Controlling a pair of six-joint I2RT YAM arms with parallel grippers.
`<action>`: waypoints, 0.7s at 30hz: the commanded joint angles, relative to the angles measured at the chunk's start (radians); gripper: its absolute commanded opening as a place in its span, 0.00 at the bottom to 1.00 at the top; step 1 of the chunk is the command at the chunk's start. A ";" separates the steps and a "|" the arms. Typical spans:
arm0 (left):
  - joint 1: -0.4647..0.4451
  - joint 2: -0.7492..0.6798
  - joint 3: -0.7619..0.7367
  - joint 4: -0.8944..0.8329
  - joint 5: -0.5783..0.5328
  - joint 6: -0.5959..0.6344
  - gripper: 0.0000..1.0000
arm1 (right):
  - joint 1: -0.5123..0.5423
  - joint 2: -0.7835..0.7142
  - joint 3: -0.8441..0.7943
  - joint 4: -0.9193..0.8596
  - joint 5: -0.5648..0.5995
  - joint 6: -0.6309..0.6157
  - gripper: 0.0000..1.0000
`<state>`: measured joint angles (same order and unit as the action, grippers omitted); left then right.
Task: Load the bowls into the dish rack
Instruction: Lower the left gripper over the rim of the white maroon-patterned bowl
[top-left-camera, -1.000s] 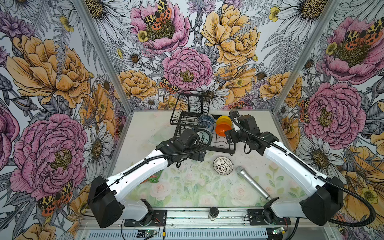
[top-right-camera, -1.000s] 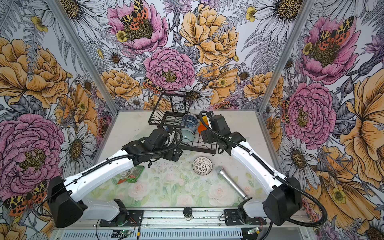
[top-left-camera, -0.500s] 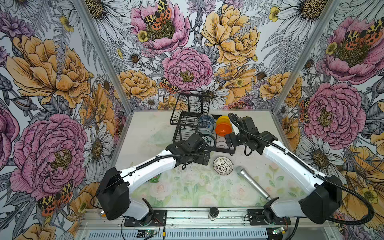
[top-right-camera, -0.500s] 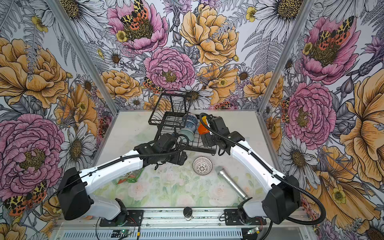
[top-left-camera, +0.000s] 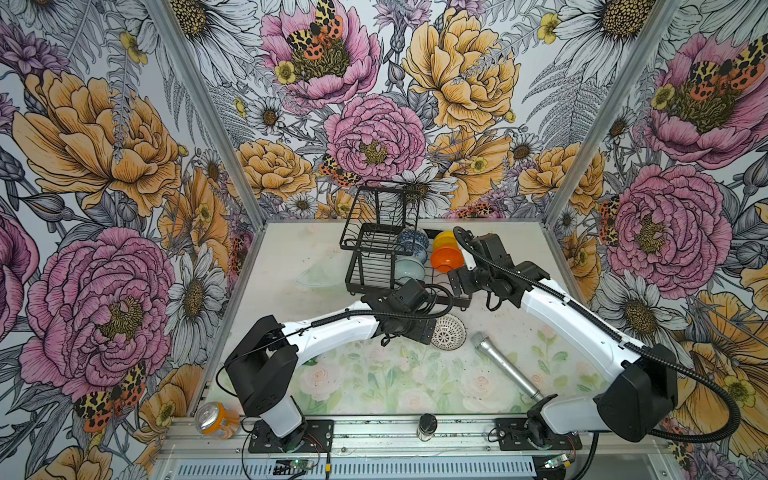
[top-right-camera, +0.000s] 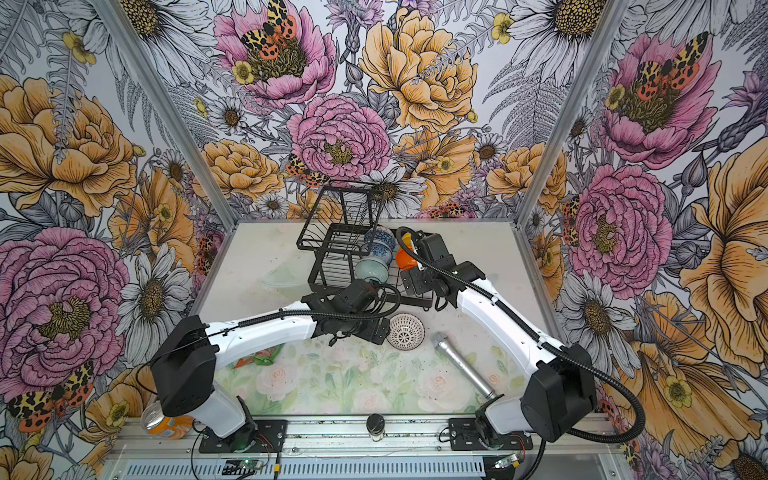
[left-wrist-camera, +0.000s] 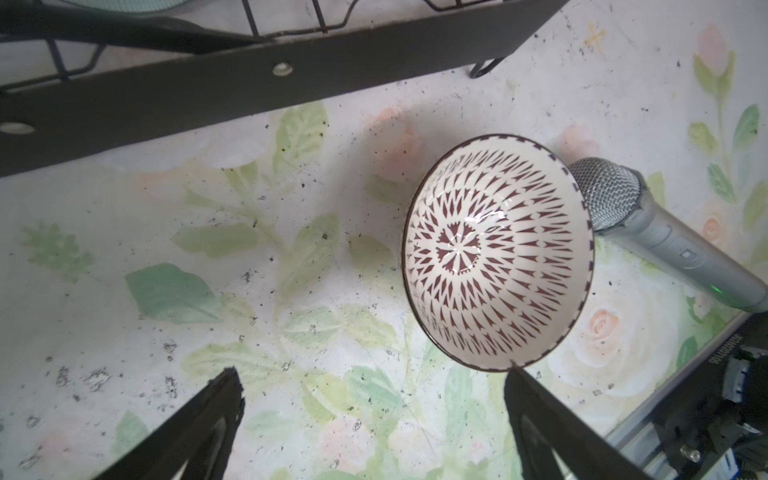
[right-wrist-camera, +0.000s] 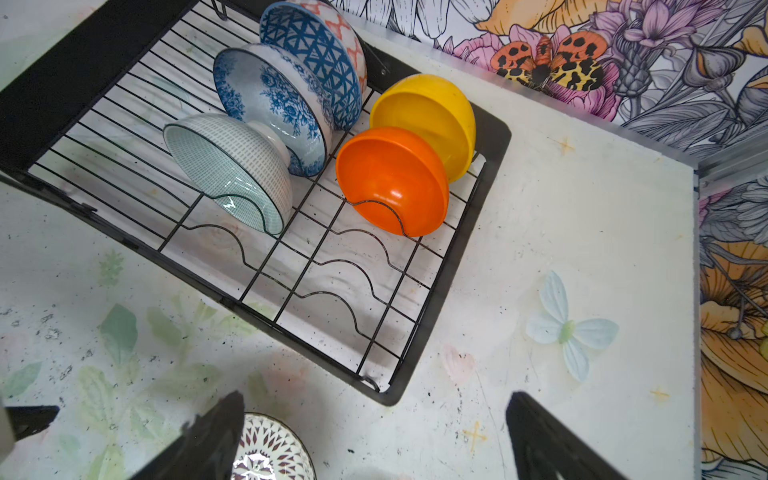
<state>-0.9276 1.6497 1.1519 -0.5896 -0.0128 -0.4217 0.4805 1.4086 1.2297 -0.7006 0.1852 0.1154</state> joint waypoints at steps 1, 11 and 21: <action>-0.009 0.027 0.046 0.049 0.029 -0.025 0.97 | -0.006 0.008 0.030 -0.005 -0.007 0.008 0.99; -0.013 0.112 0.078 0.079 0.055 -0.028 0.81 | -0.010 0.001 0.022 -0.005 -0.012 0.001 1.00; -0.013 0.161 0.088 0.081 0.050 -0.041 0.65 | -0.011 -0.013 -0.002 -0.005 -0.012 0.000 1.00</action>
<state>-0.9360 1.7962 1.2102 -0.5320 0.0212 -0.4477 0.4732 1.4105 1.2297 -0.7036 0.1852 0.1143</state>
